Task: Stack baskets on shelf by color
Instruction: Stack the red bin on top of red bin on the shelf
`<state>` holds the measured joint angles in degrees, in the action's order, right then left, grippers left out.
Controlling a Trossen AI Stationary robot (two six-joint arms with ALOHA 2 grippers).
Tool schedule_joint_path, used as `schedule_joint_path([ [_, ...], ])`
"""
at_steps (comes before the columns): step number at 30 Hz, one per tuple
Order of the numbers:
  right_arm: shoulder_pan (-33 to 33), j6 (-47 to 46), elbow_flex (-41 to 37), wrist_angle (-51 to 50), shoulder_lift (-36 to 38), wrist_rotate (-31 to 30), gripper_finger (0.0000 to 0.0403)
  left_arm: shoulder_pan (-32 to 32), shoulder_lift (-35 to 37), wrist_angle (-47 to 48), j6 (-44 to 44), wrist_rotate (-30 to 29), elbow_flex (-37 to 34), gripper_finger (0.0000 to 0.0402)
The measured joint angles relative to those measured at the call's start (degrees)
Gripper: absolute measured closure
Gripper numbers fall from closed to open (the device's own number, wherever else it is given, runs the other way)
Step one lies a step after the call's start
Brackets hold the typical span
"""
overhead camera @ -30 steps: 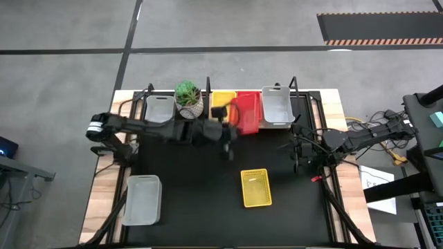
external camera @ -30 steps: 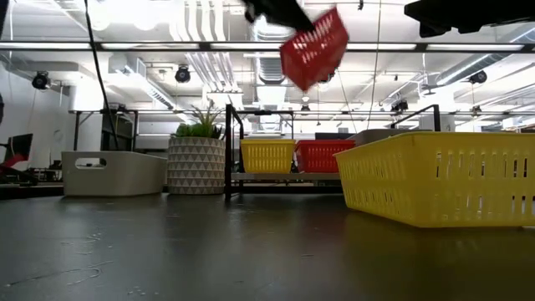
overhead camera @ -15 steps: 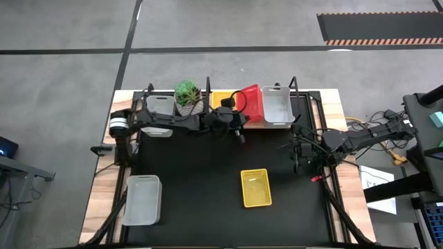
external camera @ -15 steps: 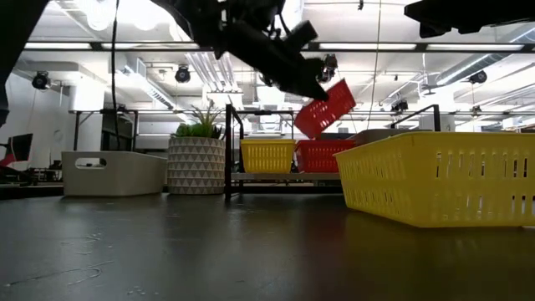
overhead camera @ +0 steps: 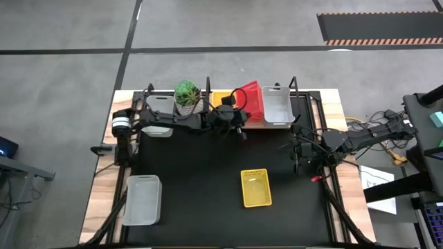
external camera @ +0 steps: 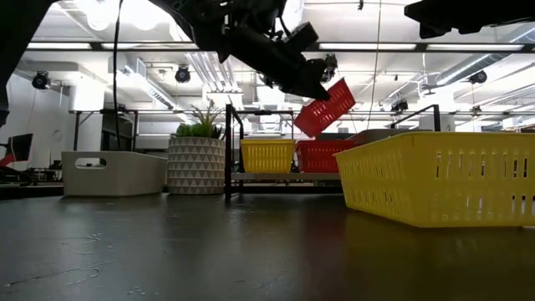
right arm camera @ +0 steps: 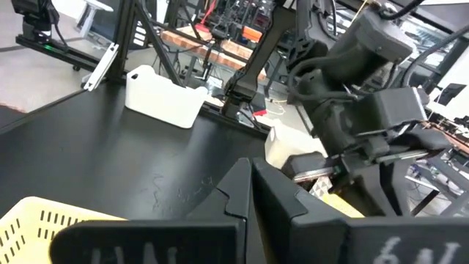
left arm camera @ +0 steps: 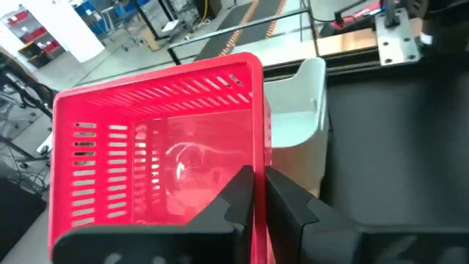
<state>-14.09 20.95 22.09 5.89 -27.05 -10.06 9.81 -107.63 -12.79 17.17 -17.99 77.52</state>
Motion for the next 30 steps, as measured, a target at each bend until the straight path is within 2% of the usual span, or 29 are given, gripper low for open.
schedule_joint_path([
  [10, 0.0, 0.0, 0.0, 0.0, 0.0, 0.0, 0.0394, 1.8, 0.0, -0.3, -0.2, -0.1, -0.2, 0.0356],
  [30, 0.0, -0.1, 0.0, 0.1, 0.0, 0.0, 0.0394, -2.5, 2.9, -0.6, -0.4, 0.0, 0.9, 0.0353],
])
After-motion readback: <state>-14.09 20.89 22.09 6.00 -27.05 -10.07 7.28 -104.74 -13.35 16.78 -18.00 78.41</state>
